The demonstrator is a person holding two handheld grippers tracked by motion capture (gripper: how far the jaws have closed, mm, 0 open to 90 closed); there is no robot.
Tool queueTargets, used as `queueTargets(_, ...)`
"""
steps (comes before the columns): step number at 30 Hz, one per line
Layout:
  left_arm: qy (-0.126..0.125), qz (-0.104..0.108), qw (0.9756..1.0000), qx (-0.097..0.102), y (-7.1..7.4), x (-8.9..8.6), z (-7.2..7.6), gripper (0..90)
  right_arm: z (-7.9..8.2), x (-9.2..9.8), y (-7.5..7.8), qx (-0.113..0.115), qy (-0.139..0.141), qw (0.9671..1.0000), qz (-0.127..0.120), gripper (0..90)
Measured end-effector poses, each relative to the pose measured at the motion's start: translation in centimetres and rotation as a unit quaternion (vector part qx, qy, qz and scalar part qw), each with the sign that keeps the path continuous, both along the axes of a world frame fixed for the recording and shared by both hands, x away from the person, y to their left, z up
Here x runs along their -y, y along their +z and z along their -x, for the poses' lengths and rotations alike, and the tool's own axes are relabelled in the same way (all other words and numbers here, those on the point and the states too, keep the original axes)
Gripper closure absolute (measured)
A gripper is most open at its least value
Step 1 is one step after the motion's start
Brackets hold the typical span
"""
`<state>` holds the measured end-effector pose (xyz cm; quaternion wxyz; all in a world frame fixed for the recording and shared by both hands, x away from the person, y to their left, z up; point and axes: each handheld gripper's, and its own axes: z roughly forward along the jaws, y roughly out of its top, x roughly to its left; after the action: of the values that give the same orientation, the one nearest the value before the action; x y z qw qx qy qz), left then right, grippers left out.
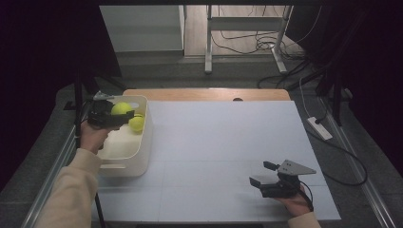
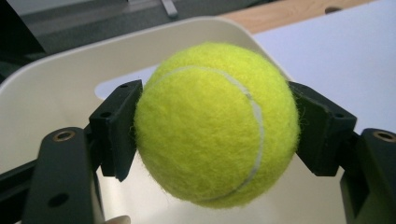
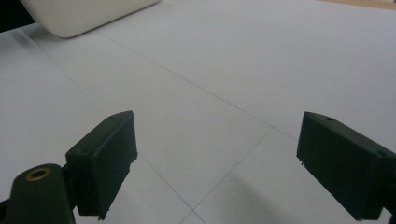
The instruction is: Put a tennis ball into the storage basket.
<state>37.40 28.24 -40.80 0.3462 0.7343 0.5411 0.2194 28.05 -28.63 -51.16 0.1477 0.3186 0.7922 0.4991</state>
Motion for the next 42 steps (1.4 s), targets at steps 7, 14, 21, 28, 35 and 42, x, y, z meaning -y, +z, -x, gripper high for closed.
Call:
queueTargets(7, -0.003, -0.011, 0.9999, -0.005, -0.2, 0.2, 0.0, 26.2, 0.0, 0.0, 0.0, 0.0, 0.0, 1.0, 0.0, 12.2)
queueTargets(14, -0.004, -0.009, 0.9999, 0.001, 0.2, 0.3, 0.2, 26.0, 0.0, 0.0, 0.0, 0.0, 0.0, 1.0, -0.001, 12.2)
queueTargets(21, 0.008, -0.002, 0.9997, 0.023, 0.4, 0.2, 0.5, 17.6, 0.0, 0.1, 0.0, 0.001, -0.001, 1.0, -0.001, 12.2)
queueTargets(28, 0.001, 0.036, 0.9982, 0.047, 1.4, 0.3, 1.3, 6.8, 0.0, 0.1, 0.1, 0.001, -0.003, 1.0, -0.002, 12.2)
queueTargets(35, -0.016, 0.038, 0.9974, 0.059, 1.7, 0.7, 1.7, 5.6, 0.0, 0.0, 0.0, 0.001, -0.001, 1.0, -0.001, 12.2)
queueTargets(42, -0.035, 0.044, 0.9957, 0.073, 1.9, 1.4, 2.2, 5.7, 0.0, 0.0, 0.0, 0.001, 0.0, 1.0, 0.0, 12.2)
